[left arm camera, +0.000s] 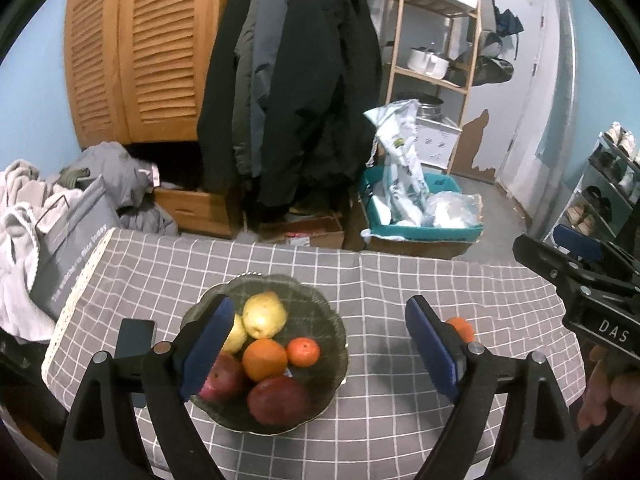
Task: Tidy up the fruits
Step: 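Withdraw both tools from the bowl toward the last two oranges on the cloth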
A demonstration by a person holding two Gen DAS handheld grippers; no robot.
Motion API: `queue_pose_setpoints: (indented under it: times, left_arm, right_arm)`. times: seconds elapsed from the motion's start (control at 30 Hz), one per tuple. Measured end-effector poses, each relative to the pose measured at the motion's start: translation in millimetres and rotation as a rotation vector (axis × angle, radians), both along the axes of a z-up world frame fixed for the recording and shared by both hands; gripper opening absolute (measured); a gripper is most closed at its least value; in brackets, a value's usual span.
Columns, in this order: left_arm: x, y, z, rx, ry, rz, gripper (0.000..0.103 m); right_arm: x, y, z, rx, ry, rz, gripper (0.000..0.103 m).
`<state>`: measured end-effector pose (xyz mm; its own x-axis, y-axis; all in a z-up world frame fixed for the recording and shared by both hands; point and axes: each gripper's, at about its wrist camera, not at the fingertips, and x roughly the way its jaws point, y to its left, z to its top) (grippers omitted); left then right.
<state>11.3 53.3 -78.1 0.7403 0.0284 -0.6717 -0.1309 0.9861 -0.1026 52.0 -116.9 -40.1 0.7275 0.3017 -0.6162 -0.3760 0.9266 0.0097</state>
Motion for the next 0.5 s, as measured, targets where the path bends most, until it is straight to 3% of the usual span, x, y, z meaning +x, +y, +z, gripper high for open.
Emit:
queue_pose_setpoints:
  times: [0.5]
  left_arm:
    - [7.1, -49.6, 17.8, 0.042, -0.038, -0.081, 0.094]
  right_arm:
    - [-19.4, -62.9, 25.5, 0.039, -0.058, -0.066, 0.084]
